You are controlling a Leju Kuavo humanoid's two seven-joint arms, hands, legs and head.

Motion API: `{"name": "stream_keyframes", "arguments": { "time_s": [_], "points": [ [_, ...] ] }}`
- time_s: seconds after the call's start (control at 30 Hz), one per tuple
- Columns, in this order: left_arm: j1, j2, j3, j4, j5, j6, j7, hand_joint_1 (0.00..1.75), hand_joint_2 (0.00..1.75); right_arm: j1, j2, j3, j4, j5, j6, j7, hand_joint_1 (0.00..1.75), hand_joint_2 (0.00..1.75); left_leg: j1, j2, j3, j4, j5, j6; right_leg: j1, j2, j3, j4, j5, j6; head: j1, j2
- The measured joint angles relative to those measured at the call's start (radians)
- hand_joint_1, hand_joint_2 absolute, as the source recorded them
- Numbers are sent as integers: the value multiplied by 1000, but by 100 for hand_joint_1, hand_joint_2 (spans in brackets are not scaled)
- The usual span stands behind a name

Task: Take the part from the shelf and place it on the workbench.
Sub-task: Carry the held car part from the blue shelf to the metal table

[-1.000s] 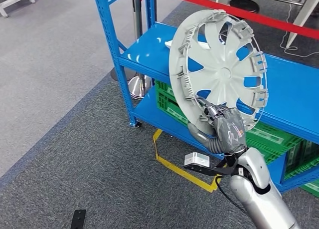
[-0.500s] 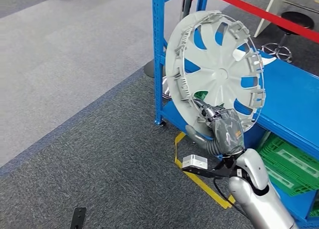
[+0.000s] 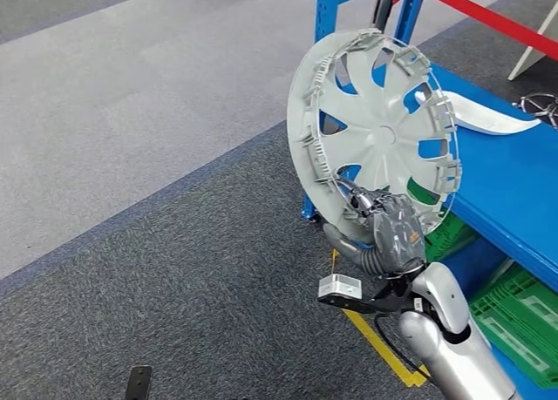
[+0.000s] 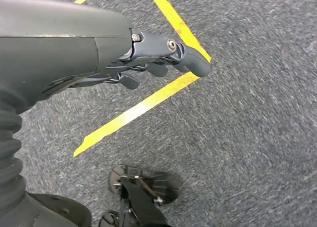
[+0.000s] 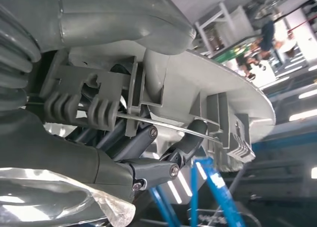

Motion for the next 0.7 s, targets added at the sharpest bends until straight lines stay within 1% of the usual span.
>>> {"name": "stream_keyframes", "arguments": {
  "time_s": [0.03,0.07,0.1,0.13,0.17,0.2,0.23,0.27,0.3,0.33,0.37,0.4,0.43,0.47,0.5,0.53,0.57,0.6,0.67,0.7],
  "points": [
    [-1,1,0,0,0,-2,-2,0,175,1,-1,0,-1,0,0,0,175,175,-8,26,28,-59,17,8,3,-10,2,0,-3,3,0,0],
    [-3,2,-1,0,0,-6,-6,0,175,4,-2,-1,-1,0,-1,0,175,175,-16,46,44,-95,23,15,5,-21,3,0,-6,6,0,0],
    [-4,3,-2,0,-1,-9,-11,0,175,6,-3,-1,-3,0,-1,0,175,175,-22,54,47,-109,20,19,8,-33,3,-1,-7,10,0,0],
    [-4,4,-3,0,-2,-12,-15,0,175,9,-4,-1,-5,1,-1,0,175,175,-23,43,45,-114,21,23,10,-46,5,-3,-9,14,-1,0],
    [-2,4,-4,0,-2,-14,-17,0,175,11,-5,-2,-7,1,-1,0,175,175,-21,30,47,-119,24,27,9,-54,6,-4,-14,18,0,0],
    [-1,5,-4,0,-2,-14,-18,0,175,12,-7,-2,-10,1,-2,0,175,175,-18,17,50,-124,27,32,7,-42,4,3,-22,22,0,0],
    [-1,6,-4,0,-3,-15,-19,0,175,12,-9,-3,-12,0,-2,0,175,175,-14,4,53,-130,31,37,6,-17,-6,27,-39,26,2,0],
    [-3,5,-5,0,-3,-16,-19,0,175,14,-12,-3,-14,0,-2,0,175,175,-11,-8,56,-134,33,42,4,17,-29,73,-64,28,3,0],
    [-5,5,-6,0,-3,-18,-19,0,175,17,-14,-4,-14,0,-3,0,175,175,-11,-22,56,-134,34,46,4,49,-61,137,-91,30,5,0],
    [-7,5,-6,0,-4,-20,-19,0,175,20,-17,-4,-14,-1,-3,0,175,175,-10,-37,55,-134,34,48,4,66,-99,206,-115,31,6,0],
    [-8,4,-7,0,-4,-22,-19,0,175,24,-19,-4,-14,-2,-2,0,175,175,-10,-52,56,-133,34,49,4,72,-130,258,-126,32,7,0],
    [-8,3,-8,0,-5,-24,-19,0,175,26,-22,-4,-14,-3,-2,0,175,175,-10,-68,56,-132,34,49,3,75,-147,276,-118,33,7,0],
    [-8,3,-9,0,-5,-25,-19,0,175,27,-25,-6,-14,-5,-2,0,175,175,-9,-83,56,-130,34,48,2,77,-145,255,-90,34,7,0],
    [-8,3,-10,0,-4,-26,-19,0,175,27,-28,-8,-14,-7,-1,0,175,175,-7,-98,56,-127,32,47,0,85,-125,198,-48,35,7,0],
    [-8,3,-11,0,-4,-27,-19,0,175,27,-31,-10,-14,-9,-1,0,175,175,-5,-112,55,-123,31,43,-4,105,-98,132,-15,36,7,0],
    [-10,3,-12,0,-4,-27,-19,0,175,27,-33,-13,-15,-10,-1,0,175,175,-5,-126,52,-117,29,39,-8,125,-69,71,8,36,7,0],
    [-10,3,-13,0,-3,-27,-18,0,175,28,-35,-15,-15,-10,-1,0,175,175,-4,-137,47,-112,29,34,-10,140,-50,32,18,35,6,0],
    [-10,4,-14,0,-3,-27,-18,0,175,28,-36,-16,-16,-11,-1,0,175,175,-4,-148,42,-110,30,28,-11,148,-41,17,16,33,6,0],
    [-5,5,-15,0,-3,-26,-18,0,175,28,-36,-19,-16,-15,-1,-1,175,175,-2,-166,34,-109,33,18,-10,131,-36,13,18,27,5,0],
    [-2,5,-15,0,-3,-25,-18,0,175,28,-36,-21,-17,-18,0,-1,175,175,-3,-158,31,-103,28,13,-10,121,-34,11,19,21,5,0]
  ]
}}
